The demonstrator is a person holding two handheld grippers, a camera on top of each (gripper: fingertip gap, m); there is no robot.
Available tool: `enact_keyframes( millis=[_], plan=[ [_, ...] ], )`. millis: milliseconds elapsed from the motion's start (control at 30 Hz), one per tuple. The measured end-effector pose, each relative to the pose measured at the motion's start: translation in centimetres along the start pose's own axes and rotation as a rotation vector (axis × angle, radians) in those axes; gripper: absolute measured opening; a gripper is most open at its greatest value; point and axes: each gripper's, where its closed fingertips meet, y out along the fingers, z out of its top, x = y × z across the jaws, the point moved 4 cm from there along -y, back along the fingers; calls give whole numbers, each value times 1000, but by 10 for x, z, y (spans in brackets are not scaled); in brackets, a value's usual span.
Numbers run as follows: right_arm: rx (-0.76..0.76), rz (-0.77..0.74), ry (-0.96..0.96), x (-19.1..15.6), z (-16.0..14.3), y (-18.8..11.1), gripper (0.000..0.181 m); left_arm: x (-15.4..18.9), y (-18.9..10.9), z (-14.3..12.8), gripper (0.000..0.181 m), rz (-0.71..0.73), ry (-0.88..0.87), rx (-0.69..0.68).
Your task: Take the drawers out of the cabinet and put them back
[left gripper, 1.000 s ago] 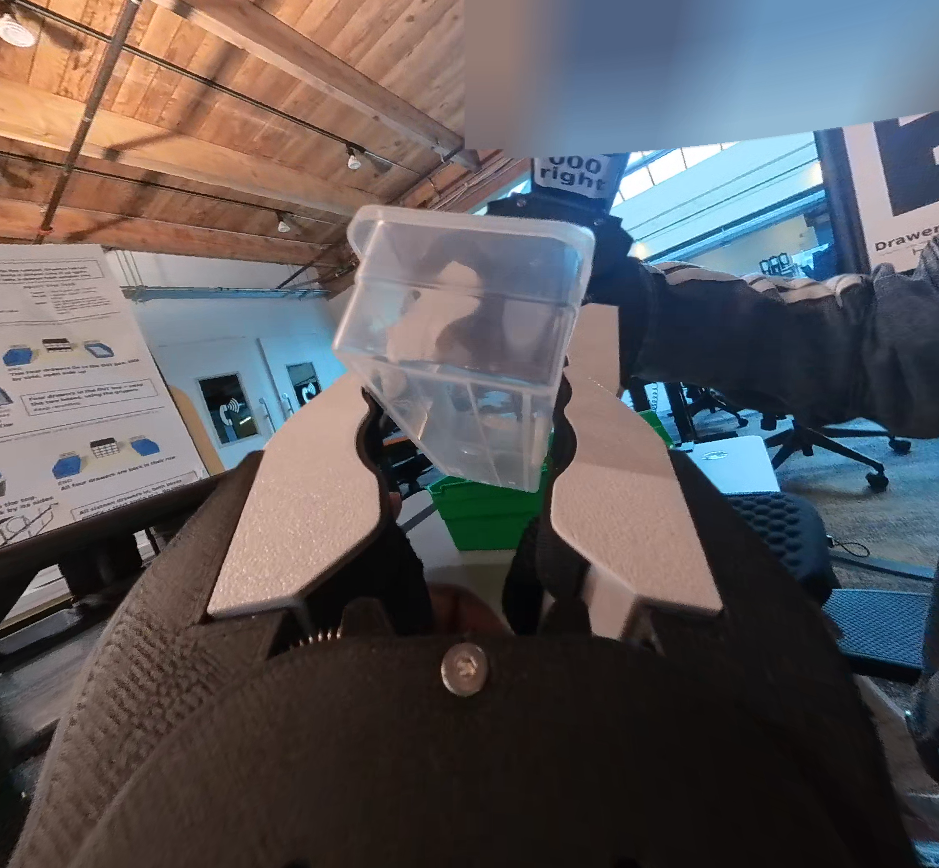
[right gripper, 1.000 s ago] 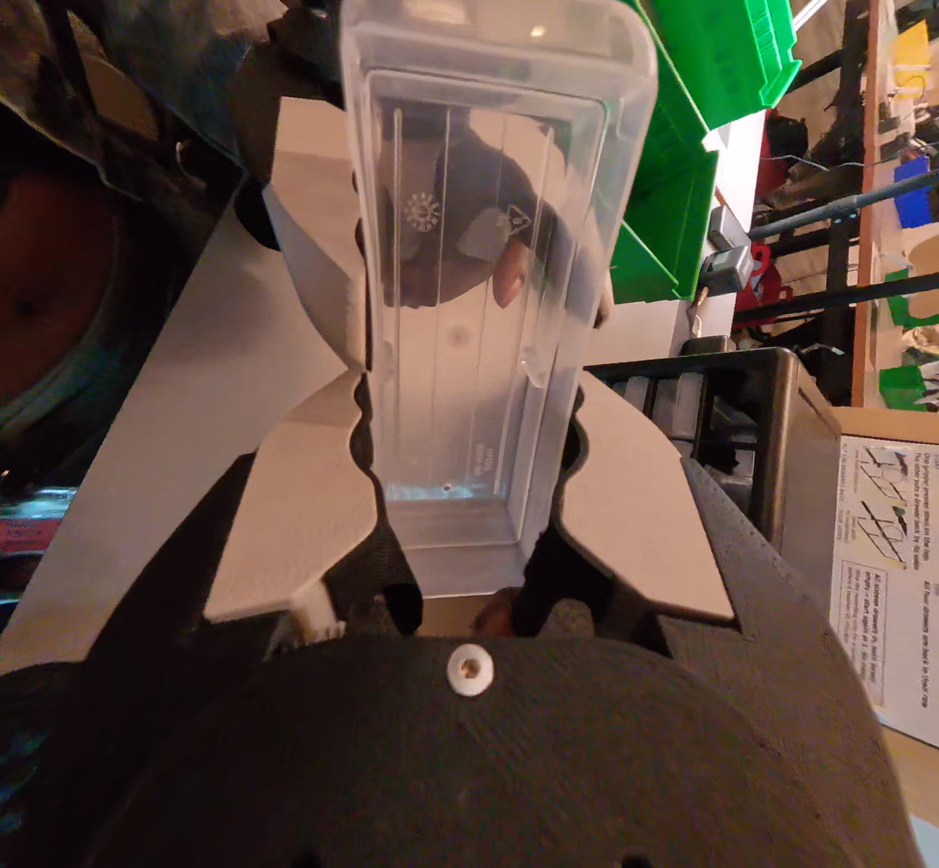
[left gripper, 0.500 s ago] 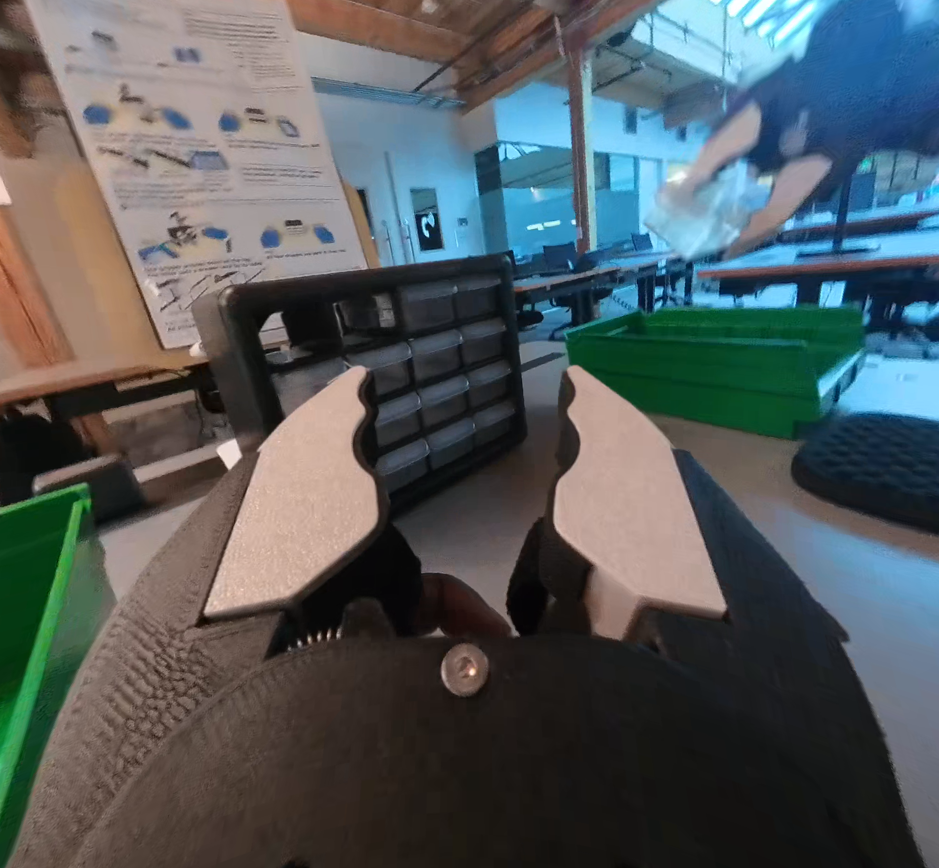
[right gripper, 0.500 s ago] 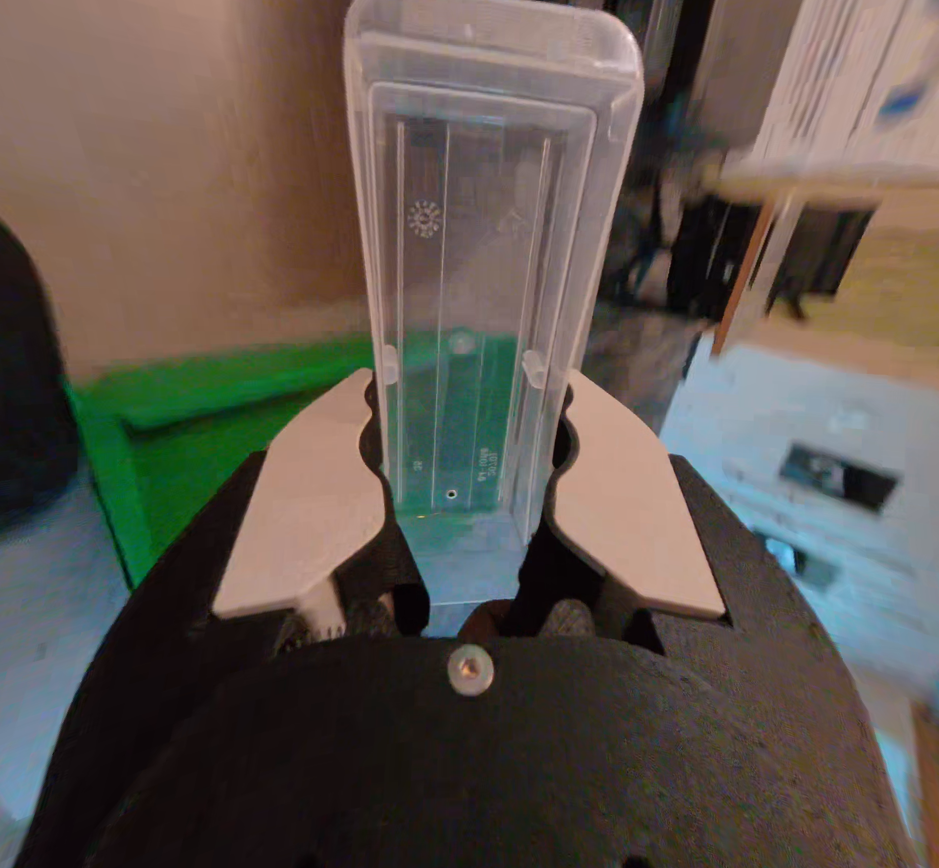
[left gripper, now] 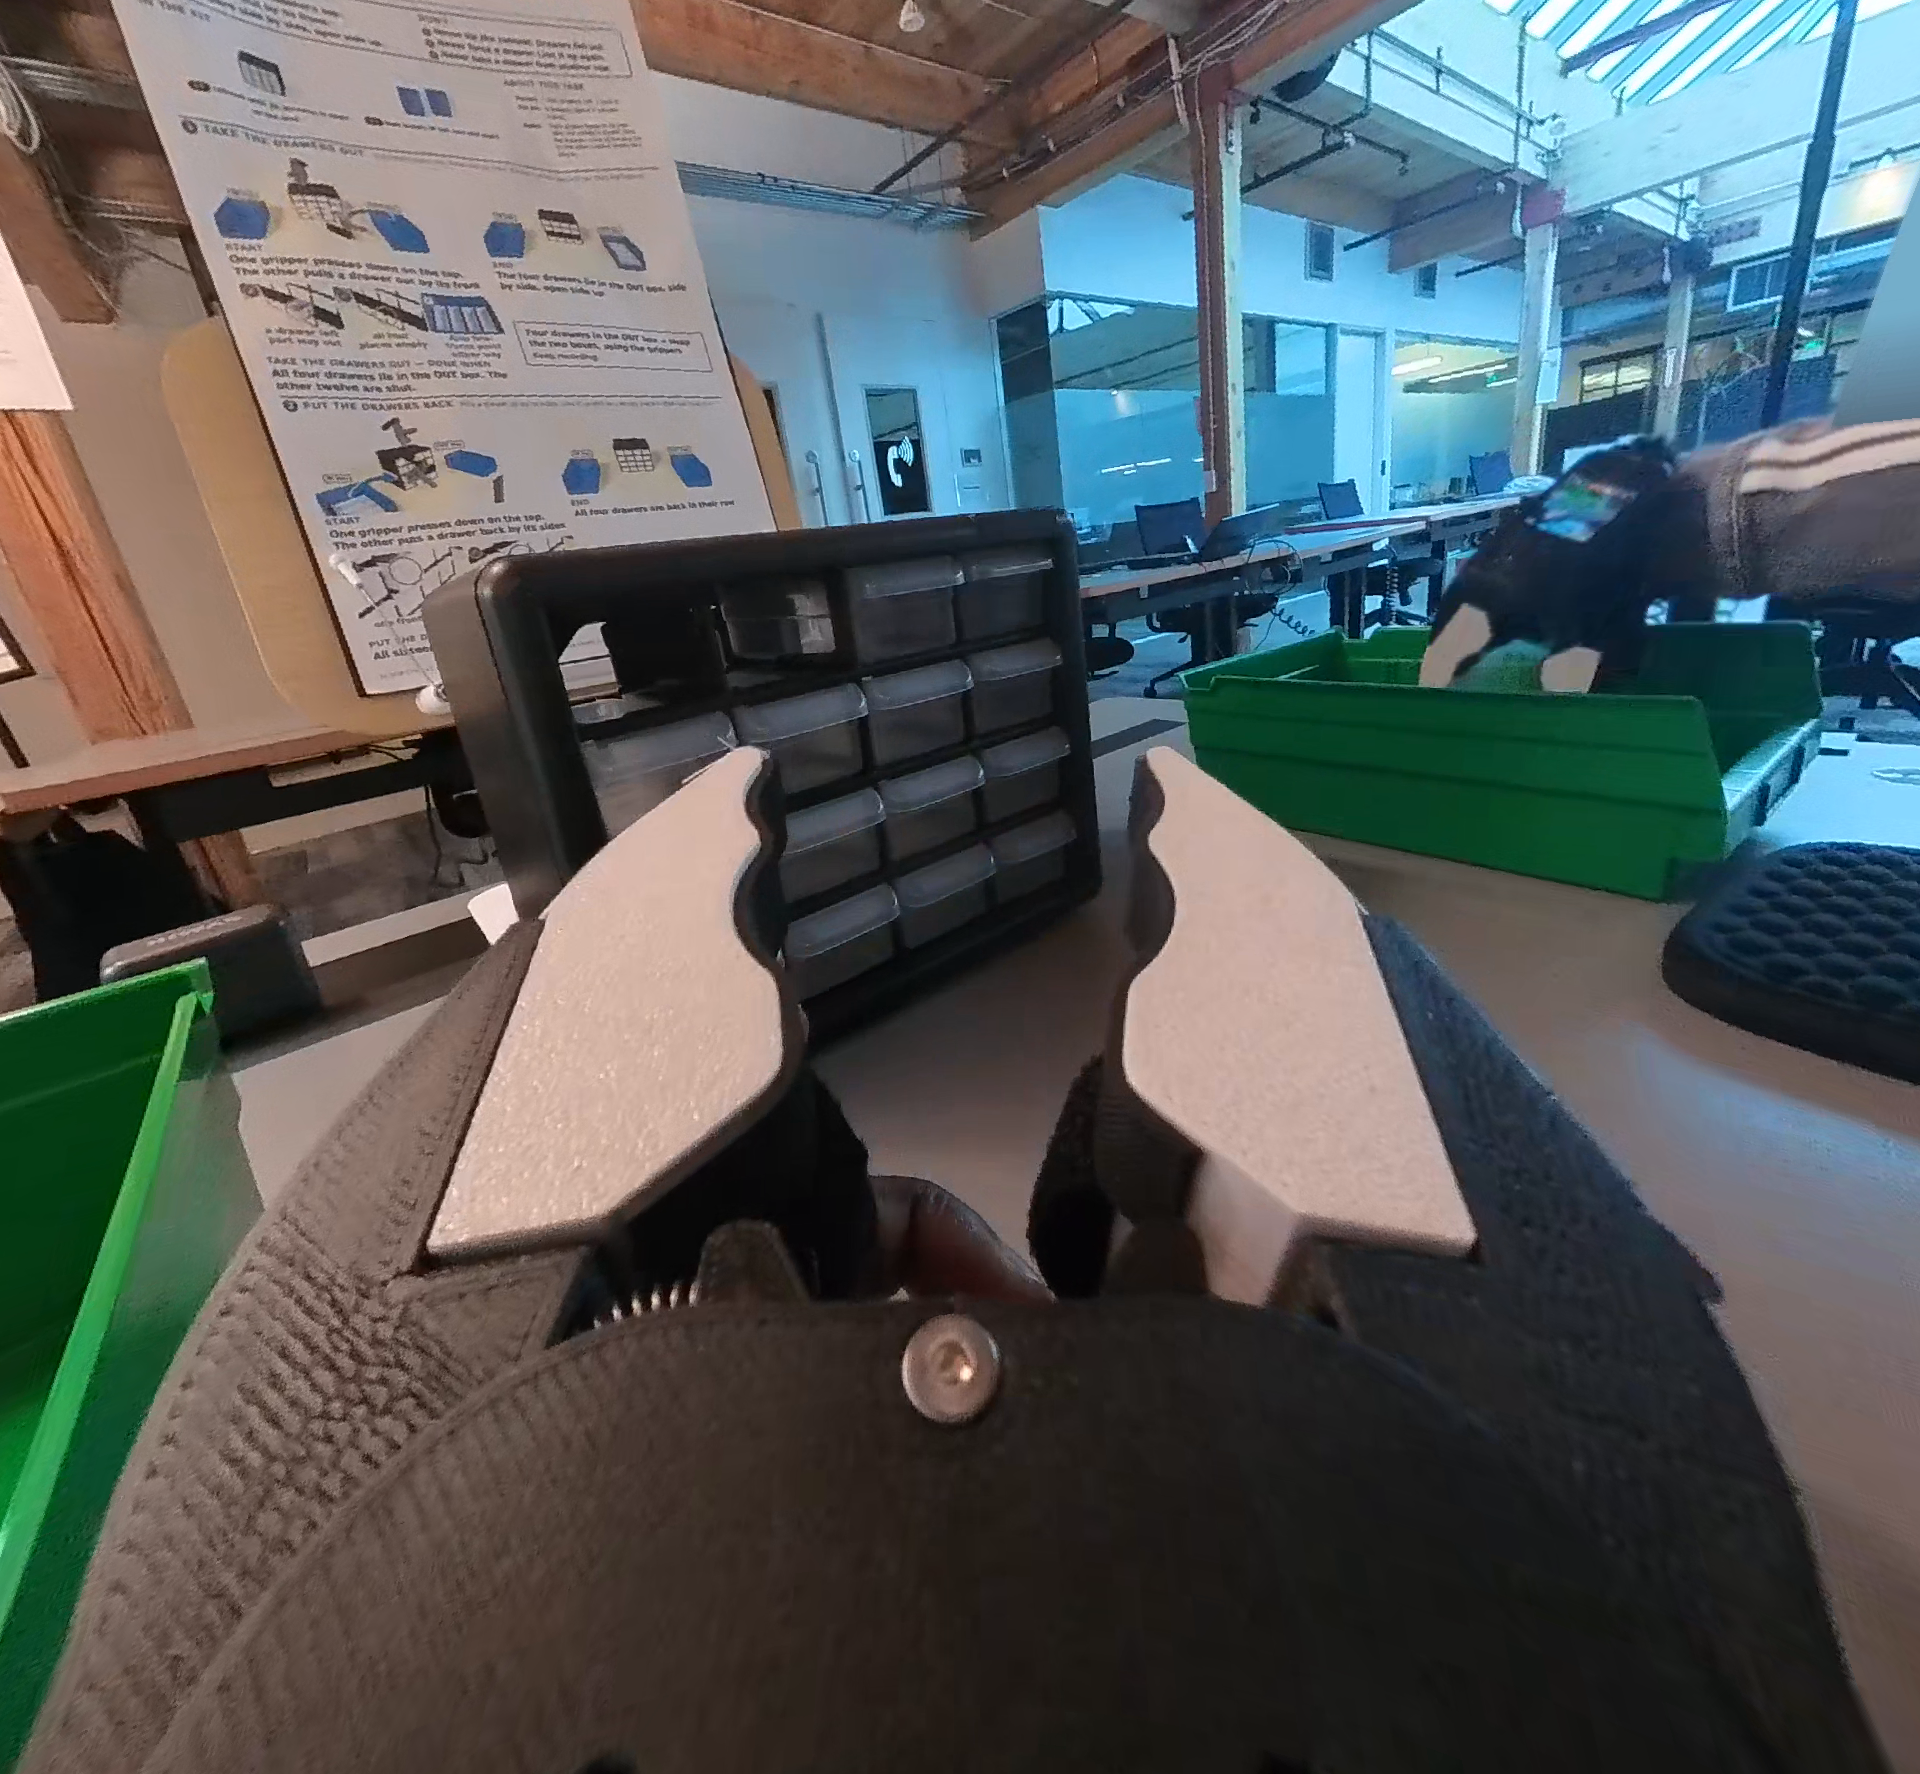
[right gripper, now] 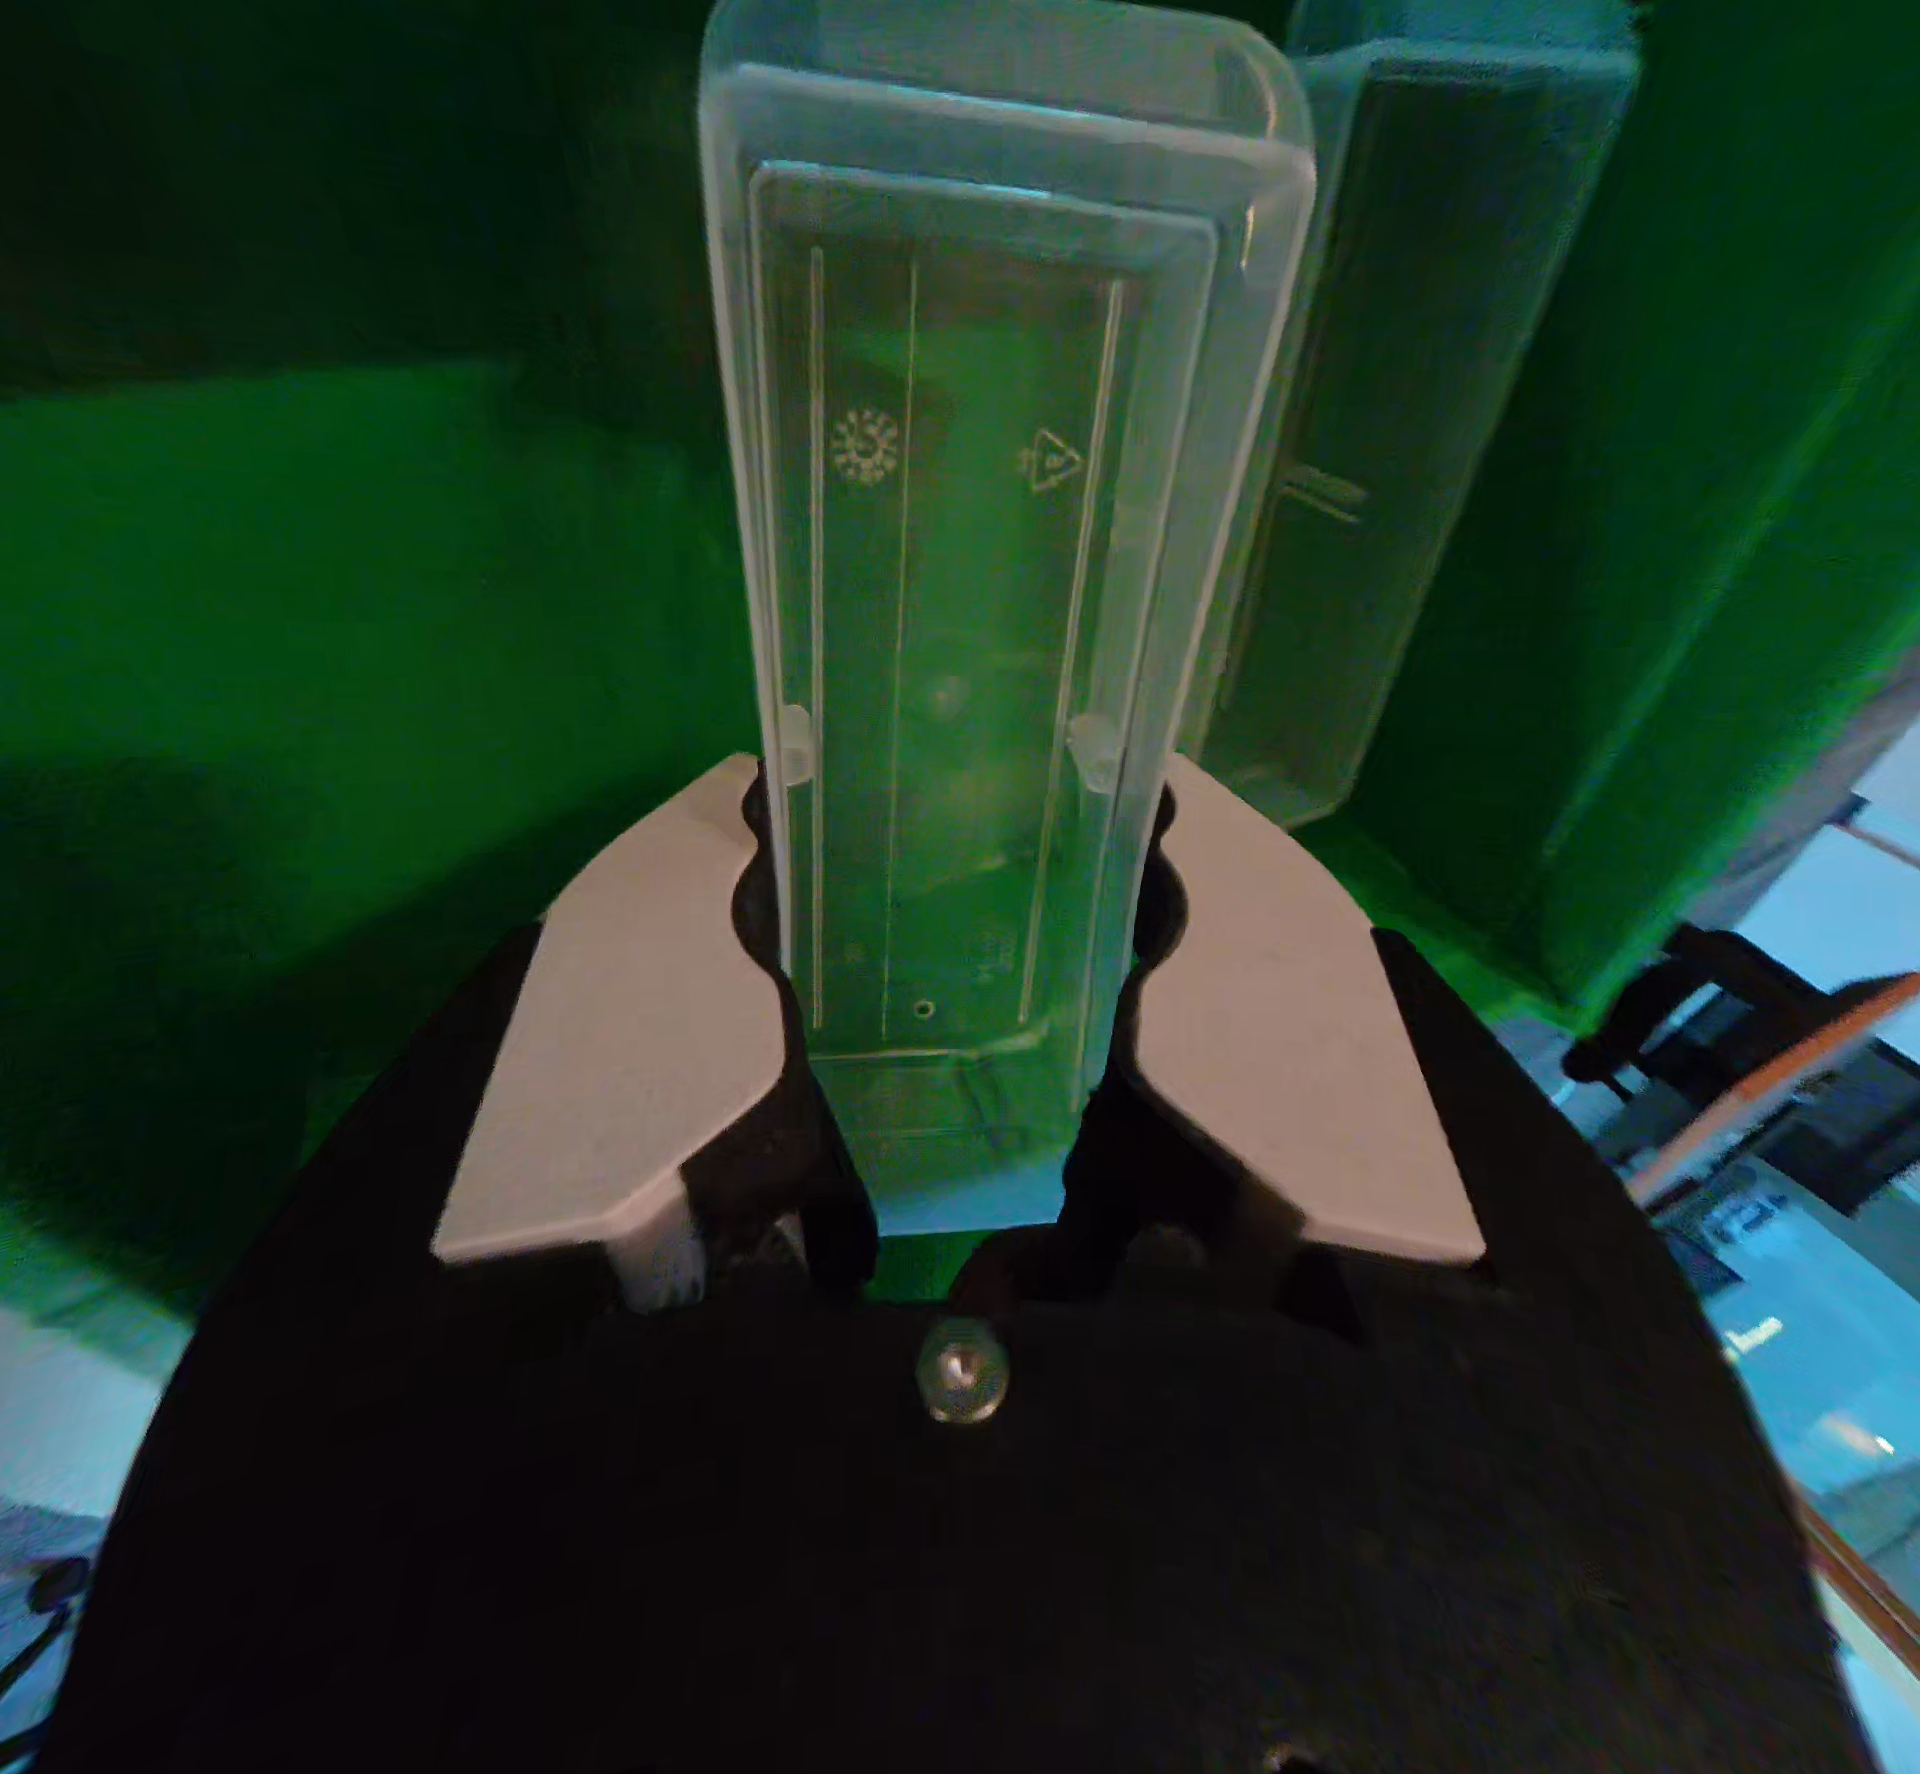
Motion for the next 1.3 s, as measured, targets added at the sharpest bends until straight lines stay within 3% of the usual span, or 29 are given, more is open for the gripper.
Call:
enact_keyframes(
  millis=[233,1000,1300],
  plan=[
    [78,-4,4,3,5,21,70,-1,-1,-2,62,10,13,-4],
    [66,-5,26,6,7,20,83,1,-1,-2,61,-4,15,-3],
    [91,-34,-12,5,9,19,67,1,-1,-3,60,-3,21,-10]
  ],
)
